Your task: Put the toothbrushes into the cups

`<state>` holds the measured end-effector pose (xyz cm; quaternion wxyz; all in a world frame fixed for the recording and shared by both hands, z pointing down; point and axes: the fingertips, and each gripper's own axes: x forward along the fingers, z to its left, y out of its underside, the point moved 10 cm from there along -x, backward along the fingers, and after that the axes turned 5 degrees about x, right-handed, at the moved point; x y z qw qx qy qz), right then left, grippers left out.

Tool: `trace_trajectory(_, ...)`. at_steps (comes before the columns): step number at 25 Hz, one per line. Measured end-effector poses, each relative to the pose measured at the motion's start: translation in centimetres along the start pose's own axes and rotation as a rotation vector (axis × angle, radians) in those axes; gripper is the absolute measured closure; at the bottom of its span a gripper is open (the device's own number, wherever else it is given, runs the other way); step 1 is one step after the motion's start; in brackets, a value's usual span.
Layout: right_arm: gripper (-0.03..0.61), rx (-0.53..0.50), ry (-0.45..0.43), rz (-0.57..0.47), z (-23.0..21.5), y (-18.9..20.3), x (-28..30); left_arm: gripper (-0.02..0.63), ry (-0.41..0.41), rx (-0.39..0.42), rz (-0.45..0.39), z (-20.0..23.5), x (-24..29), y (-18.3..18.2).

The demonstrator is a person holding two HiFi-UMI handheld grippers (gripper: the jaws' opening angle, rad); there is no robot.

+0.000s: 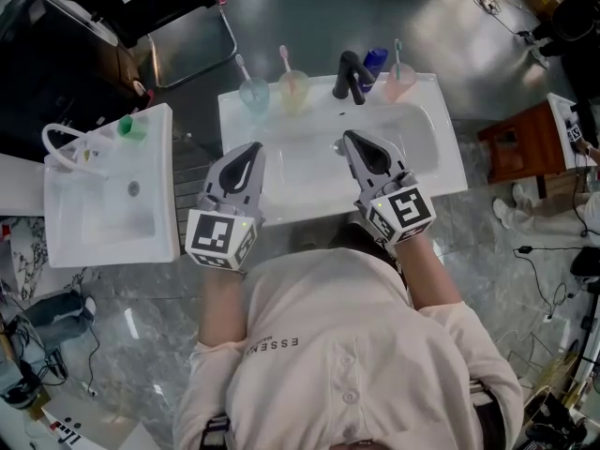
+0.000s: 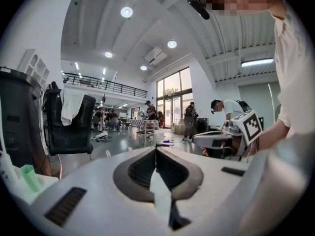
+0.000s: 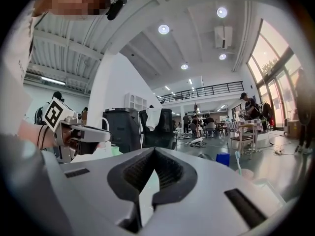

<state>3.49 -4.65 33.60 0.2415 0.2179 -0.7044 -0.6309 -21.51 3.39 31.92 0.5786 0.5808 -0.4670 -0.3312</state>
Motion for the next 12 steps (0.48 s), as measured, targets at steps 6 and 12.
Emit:
trace_trajectory(6, 0.565, -0.005, 0.019, 0.0, 0.0, -0.2, 0.0, 0.612, -0.004, -0.007, -0.014, 0.3, -0.2, -0.2)
trace_trajectory(12, 0.565, -0.011, 0.019, -0.003, 1.0, 0.1, 0.1, 0.612, -0.004, -0.009, -0.02, 0.4, -1.0, 0.2)
